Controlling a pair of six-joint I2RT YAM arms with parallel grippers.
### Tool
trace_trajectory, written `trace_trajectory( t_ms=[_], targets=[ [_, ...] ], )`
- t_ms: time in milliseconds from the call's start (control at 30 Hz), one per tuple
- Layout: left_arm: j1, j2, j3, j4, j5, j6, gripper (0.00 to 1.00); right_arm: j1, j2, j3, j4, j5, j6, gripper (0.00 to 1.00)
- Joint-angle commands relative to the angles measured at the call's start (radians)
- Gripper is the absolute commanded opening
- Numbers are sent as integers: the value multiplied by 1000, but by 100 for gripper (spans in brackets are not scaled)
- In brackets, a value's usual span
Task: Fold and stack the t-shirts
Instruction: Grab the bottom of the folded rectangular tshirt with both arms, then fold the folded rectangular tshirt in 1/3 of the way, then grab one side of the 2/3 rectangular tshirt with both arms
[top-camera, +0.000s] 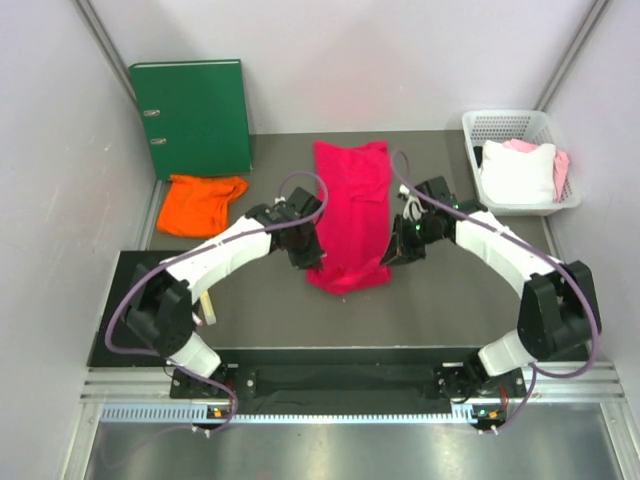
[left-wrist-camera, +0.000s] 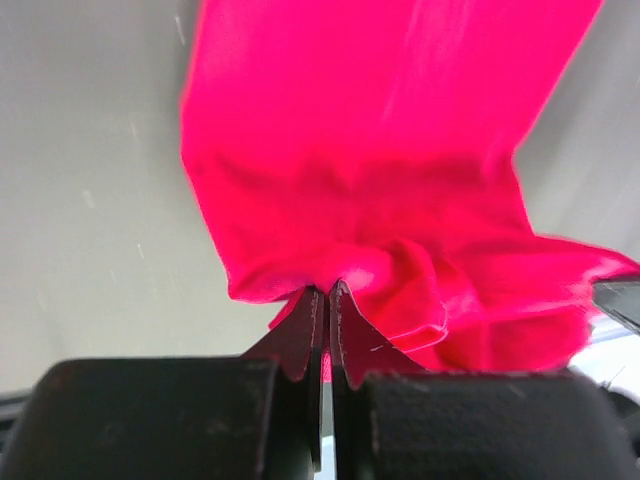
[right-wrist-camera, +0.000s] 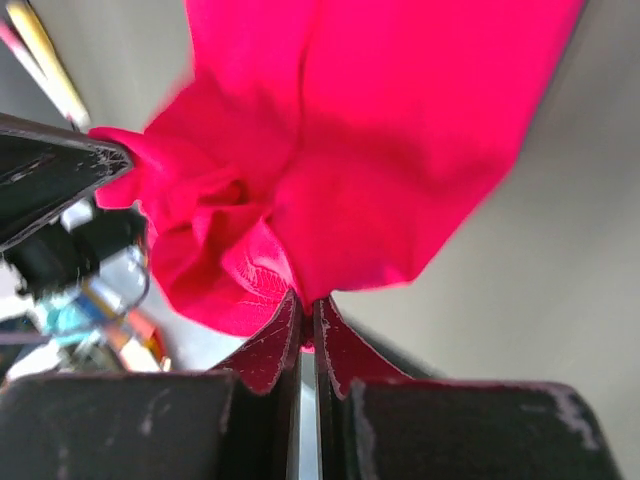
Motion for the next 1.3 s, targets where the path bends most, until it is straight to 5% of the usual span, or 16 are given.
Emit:
trace_trajectory(
  t_ms=[0, 500, 533, 600, 633, 700, 733, 767, 833, 1033, 1267],
  targets=[
    [86, 95, 123, 18, 5, 103, 0, -32, 94, 133, -6, 86, -94, 0],
    [230, 541, 592, -48, 78, 248, 0, -47, 456, 500, -4, 305, -129, 0],
    [239, 555, 624, -57, 93, 254, 7, -47, 473, 517, -6, 317, -125, 4],
    [261, 584, 656, -102, 98, 262, 37, -52, 504, 552, -10, 368, -120, 12],
    [267, 583, 675, -117, 84, 265, 65, -52, 500, 554, -7, 392, -117, 32],
    [281, 539, 664, -117, 59, 275, 77, -53, 439, 523, 18, 466, -105, 56],
    [282, 514, 631, -101, 38, 288, 96, -52, 379, 506, 26, 496, -105, 80],
    [284, 462, 608, -90, 32, 298, 98, -55, 348, 486, 42, 506, -102, 90],
    [285, 414, 534, -71, 22, 308, 98, -58, 259, 414, 54, 498, -95, 100],
    [287, 243, 244, 48, 73, 243, 91, -81, 164, 165, 72, 276, -20, 100],
    [269, 149, -32, 247, 168, 125, 82, -81, 145, -155, 288, 37, 150, 89]
  ],
)
